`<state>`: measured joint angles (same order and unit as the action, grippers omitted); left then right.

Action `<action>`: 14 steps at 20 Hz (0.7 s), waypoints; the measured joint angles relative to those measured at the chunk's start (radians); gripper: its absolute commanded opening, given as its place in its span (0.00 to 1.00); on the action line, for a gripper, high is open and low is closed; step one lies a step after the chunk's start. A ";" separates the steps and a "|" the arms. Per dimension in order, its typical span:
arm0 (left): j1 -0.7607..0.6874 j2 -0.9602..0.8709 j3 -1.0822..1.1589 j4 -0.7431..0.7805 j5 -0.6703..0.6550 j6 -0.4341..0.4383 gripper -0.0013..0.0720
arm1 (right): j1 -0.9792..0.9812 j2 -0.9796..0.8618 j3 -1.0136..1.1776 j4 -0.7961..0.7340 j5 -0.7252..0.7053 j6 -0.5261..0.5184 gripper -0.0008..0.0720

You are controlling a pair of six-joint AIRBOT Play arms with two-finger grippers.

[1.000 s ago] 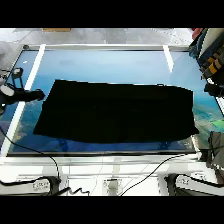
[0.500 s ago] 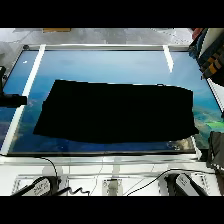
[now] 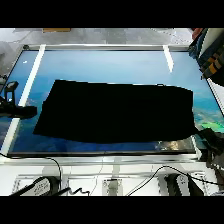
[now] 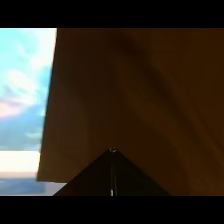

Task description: Fold the clothes and pants, and hang the long-sleeved shirts on hangers.

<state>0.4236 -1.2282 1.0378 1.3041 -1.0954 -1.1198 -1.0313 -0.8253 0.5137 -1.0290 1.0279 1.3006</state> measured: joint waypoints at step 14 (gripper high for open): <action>0.000 -0.010 -0.030 -0.224 -0.108 -0.090 0.80 | -0.009 -0.346 -0.056 0.374 -0.259 -0.219 0.61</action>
<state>0.4240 -1.2381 1.0080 1.0801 -1.2034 -1.2102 -1.0401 -1.1709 0.4580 -0.6552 0.7692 1.0817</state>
